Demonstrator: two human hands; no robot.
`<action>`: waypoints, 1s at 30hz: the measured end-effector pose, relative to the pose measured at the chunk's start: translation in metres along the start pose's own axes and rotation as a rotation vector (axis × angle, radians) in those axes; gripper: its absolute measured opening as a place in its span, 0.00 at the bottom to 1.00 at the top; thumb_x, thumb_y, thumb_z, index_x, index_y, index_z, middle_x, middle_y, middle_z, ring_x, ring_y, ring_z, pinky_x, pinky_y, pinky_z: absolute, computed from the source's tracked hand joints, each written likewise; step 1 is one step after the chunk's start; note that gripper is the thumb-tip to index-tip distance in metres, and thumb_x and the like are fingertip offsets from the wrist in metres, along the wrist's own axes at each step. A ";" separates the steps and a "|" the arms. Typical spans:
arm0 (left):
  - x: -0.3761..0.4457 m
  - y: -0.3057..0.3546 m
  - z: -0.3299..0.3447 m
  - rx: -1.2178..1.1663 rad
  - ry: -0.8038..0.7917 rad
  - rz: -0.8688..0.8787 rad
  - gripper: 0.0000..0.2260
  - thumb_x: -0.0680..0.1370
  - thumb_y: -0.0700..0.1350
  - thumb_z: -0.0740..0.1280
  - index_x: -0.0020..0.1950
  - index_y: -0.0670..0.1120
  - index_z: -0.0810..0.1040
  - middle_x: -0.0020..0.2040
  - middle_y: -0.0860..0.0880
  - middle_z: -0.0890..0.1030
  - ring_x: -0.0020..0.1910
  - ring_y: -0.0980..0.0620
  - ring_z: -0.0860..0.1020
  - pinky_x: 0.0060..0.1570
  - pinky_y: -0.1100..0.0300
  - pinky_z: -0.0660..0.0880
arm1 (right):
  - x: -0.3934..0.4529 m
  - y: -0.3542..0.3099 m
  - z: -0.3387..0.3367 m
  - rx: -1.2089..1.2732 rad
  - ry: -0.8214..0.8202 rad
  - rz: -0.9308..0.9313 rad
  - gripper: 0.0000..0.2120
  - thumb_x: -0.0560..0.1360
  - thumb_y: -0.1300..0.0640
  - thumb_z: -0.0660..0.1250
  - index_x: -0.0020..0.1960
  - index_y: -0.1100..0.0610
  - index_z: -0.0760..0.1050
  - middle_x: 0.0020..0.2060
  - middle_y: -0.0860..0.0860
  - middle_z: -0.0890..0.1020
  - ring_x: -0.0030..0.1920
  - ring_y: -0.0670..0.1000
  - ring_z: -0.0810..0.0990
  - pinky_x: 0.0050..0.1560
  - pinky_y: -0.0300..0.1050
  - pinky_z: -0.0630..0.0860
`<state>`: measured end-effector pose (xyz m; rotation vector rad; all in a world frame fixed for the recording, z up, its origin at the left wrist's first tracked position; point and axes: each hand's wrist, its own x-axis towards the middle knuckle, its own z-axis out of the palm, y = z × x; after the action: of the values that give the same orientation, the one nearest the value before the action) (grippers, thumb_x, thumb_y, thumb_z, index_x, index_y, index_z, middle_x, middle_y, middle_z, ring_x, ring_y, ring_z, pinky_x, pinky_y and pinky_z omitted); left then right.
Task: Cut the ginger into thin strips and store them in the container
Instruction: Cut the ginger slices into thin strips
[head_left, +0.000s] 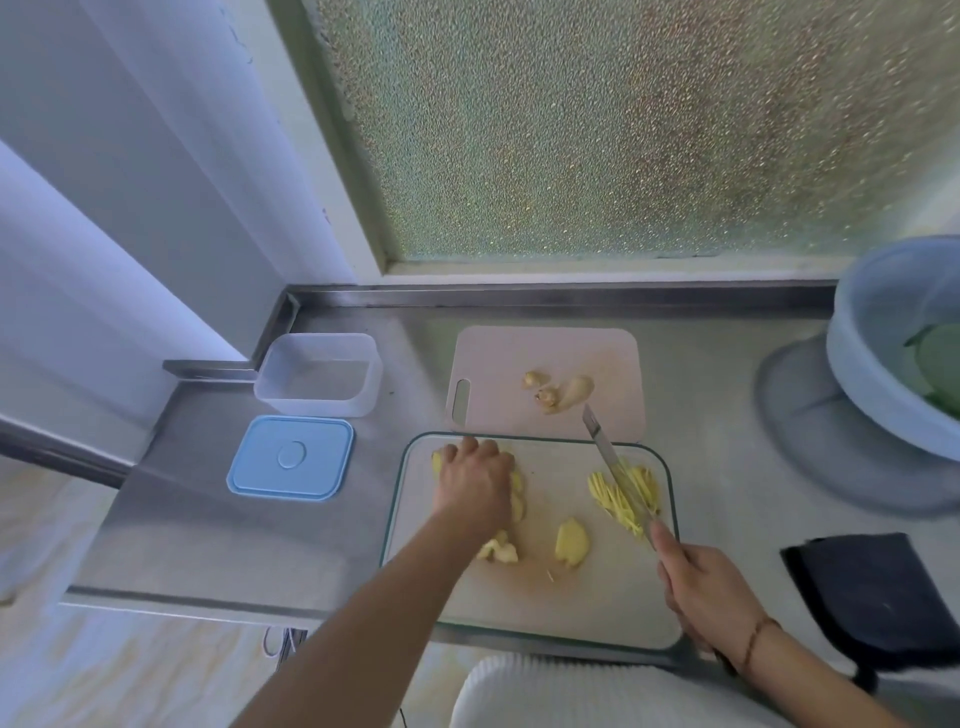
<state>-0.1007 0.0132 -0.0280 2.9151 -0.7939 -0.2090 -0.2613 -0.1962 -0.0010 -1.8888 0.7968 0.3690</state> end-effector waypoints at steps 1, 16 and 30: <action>0.003 -0.009 -0.003 -0.042 0.027 -0.022 0.12 0.75 0.39 0.67 0.57 0.48 0.84 0.56 0.48 0.81 0.59 0.42 0.76 0.56 0.50 0.67 | 0.000 0.000 0.000 -0.004 0.001 -0.002 0.29 0.77 0.35 0.53 0.28 0.55 0.66 0.20 0.49 0.68 0.20 0.47 0.66 0.30 0.43 0.65; 0.012 -0.054 -0.016 -0.367 -0.085 -0.372 0.09 0.77 0.59 0.70 0.51 0.55 0.84 0.54 0.56 0.78 0.57 0.52 0.69 0.58 0.54 0.65 | 0.007 -0.003 0.000 -0.054 0.002 0.000 0.30 0.77 0.35 0.51 0.28 0.56 0.66 0.19 0.49 0.69 0.20 0.48 0.68 0.30 0.41 0.67; 0.004 -0.062 -0.027 -0.563 0.030 -0.416 0.08 0.77 0.42 0.72 0.54 0.52 0.82 0.40 0.56 0.78 0.43 0.51 0.79 0.51 0.56 0.78 | 0.005 -0.006 -0.003 0.008 -0.004 0.038 0.28 0.77 0.35 0.52 0.31 0.56 0.66 0.20 0.48 0.68 0.19 0.45 0.64 0.28 0.41 0.63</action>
<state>-0.0628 0.0661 -0.0109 2.4890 -0.0798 -0.3547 -0.2538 -0.1994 0.0013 -1.8669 0.8306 0.3924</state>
